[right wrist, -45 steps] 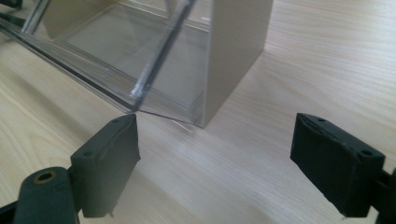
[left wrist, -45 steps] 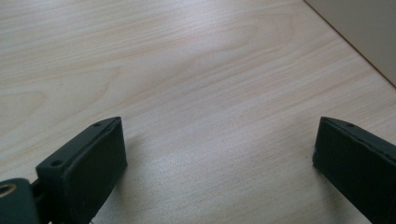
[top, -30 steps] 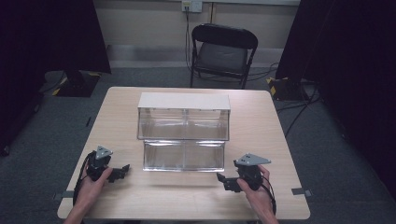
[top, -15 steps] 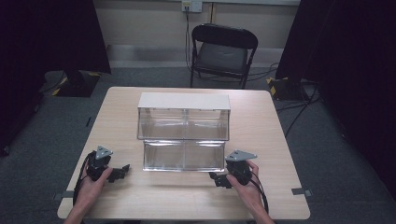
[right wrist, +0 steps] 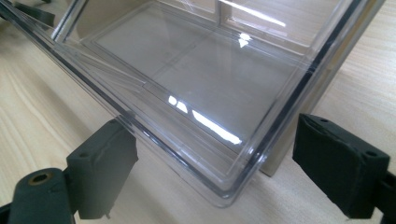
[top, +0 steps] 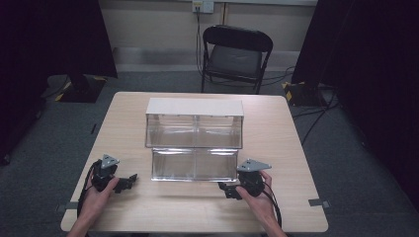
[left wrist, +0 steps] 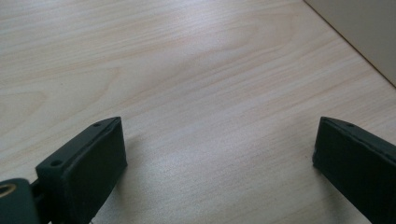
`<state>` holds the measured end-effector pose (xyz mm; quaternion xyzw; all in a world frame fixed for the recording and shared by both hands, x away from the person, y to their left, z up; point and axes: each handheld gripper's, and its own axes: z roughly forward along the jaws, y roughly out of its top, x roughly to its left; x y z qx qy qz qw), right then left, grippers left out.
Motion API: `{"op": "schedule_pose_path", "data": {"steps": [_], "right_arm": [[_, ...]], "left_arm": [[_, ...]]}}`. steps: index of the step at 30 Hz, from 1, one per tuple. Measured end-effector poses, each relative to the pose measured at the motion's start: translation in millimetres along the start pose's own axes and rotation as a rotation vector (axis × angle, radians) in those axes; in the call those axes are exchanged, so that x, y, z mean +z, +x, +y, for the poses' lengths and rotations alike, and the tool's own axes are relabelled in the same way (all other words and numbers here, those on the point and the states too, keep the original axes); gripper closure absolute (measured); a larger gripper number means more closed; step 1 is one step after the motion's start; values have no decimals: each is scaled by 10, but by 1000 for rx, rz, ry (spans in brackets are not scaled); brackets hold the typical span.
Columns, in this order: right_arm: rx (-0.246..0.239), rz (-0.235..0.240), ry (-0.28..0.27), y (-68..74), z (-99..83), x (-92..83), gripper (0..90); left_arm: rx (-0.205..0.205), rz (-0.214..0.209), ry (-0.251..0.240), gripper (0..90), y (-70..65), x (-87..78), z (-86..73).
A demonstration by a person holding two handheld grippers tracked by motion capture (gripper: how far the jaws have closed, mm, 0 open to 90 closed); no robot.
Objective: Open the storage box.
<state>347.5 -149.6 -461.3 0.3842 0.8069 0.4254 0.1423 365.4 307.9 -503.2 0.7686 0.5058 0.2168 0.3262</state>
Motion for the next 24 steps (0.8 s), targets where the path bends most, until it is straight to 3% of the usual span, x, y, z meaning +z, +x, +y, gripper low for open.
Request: {"op": "schedule_pose_path", "data": {"steps": [24], "right_arm": [[-14, 3, -21, 8, -13, -52, 134]], "left_arm": [[-8, -5, -1, 19, -4, 3, -1]]}}
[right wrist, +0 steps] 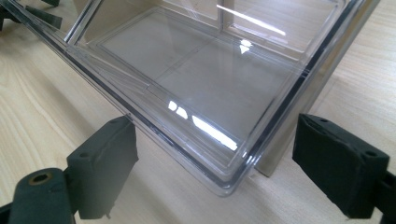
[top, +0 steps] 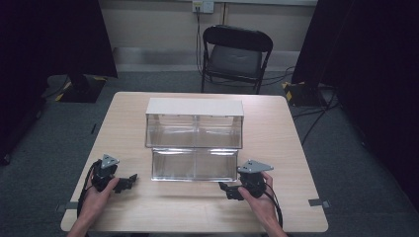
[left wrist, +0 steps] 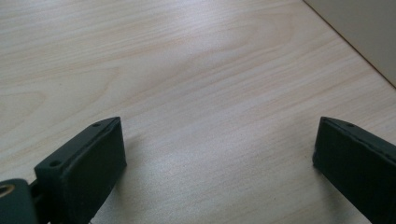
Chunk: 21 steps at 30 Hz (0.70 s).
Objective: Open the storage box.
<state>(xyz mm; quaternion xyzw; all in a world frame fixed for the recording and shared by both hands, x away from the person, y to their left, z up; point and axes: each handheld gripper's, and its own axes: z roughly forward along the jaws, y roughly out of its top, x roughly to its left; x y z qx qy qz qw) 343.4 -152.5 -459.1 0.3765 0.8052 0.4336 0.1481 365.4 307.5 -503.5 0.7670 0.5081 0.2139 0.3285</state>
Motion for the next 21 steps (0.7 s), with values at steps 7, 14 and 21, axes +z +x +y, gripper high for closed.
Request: {"op": "schedule_pose_path", "data": {"steps": [7, 14, 21], "right_arm": [[1, -5, 2, 5, -1, -5, 136], [19, 30, -14, 16, 17, -54, 136], [14, 29, -21, 12, 14, -70, 136]], "left_arm": [[0, 0, 0, 19, 0, 0, 0], [11, -1, 3, 19, 5, -8, -3], [8, -2, 2, 19, 2, -10, -6]]}}
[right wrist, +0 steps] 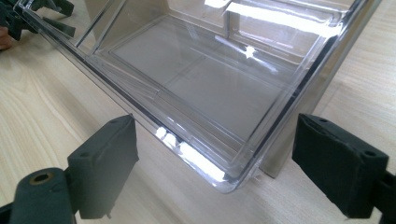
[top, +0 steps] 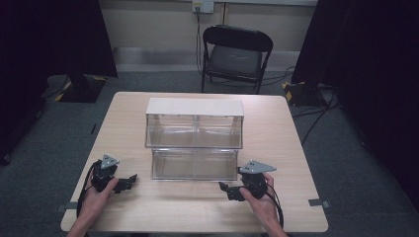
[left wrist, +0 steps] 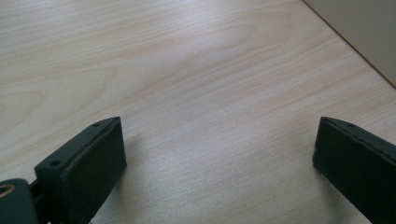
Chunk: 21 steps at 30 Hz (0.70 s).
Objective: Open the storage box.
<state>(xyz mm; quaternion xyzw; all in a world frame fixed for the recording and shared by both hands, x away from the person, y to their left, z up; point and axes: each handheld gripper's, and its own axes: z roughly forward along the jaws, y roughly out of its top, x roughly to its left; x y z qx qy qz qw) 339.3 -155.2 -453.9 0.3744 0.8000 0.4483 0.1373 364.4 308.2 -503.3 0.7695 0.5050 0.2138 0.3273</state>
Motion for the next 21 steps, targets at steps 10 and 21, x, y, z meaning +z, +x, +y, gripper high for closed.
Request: {"op": "schedule_pose_path", "data": {"steps": [10, 21], "right_arm": [[-1, -1, -33, 36, 16, -62, 136], [7, 3, -45, 50, 42, -92, 133]], "left_arm": [[1, 0, 0, 19, 1, 0, 0], [0, -1, 0, 19, 0, 0, 0]]}}
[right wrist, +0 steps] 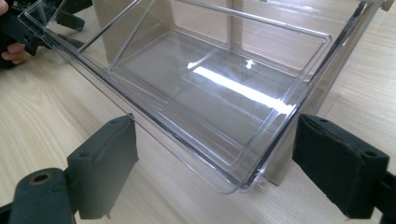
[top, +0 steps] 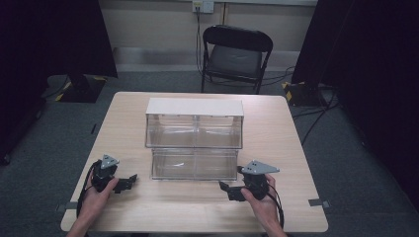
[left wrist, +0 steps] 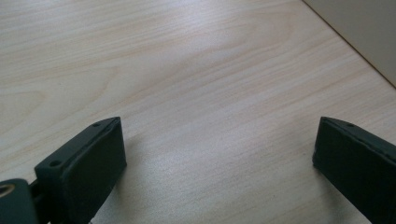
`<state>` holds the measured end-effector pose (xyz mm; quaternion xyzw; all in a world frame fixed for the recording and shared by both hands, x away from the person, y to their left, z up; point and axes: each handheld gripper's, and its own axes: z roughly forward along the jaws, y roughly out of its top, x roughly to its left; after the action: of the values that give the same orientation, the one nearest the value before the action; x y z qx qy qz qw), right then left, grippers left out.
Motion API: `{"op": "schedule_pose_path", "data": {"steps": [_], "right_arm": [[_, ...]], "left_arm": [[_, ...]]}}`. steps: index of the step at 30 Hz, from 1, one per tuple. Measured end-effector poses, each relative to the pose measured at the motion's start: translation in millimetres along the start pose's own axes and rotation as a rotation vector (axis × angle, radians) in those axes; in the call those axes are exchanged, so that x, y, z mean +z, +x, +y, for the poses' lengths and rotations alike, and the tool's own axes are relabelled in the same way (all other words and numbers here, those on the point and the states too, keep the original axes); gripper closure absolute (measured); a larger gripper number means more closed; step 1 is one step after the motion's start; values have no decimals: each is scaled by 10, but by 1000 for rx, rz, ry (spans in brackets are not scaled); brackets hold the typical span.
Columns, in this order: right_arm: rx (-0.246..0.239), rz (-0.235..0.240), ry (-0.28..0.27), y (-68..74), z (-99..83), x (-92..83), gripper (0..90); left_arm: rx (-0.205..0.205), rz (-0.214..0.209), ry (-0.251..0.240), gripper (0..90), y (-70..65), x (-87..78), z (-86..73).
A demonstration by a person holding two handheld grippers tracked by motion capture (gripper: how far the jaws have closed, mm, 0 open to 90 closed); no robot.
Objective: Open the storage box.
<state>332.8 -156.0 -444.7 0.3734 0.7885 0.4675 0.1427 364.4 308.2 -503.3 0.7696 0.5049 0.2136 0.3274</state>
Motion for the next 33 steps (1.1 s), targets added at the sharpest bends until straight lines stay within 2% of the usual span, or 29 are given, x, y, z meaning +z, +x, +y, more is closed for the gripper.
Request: {"op": "schedule_pose_path", "data": {"steps": [9, 13, 33], "right_arm": [[-5, 8, -13, 1, 27, -27, 127], [-4, -14, -20, 0, 34, -35, 138], [6, -10, -33, -20, 67, -41, 135]], "left_arm": [[0, 0, 0, 19, 0, 0, 0], [0, 0, 0, 19, 0, 0, 0], [1, 1, 0, 19, 1, 0, 0]]}}
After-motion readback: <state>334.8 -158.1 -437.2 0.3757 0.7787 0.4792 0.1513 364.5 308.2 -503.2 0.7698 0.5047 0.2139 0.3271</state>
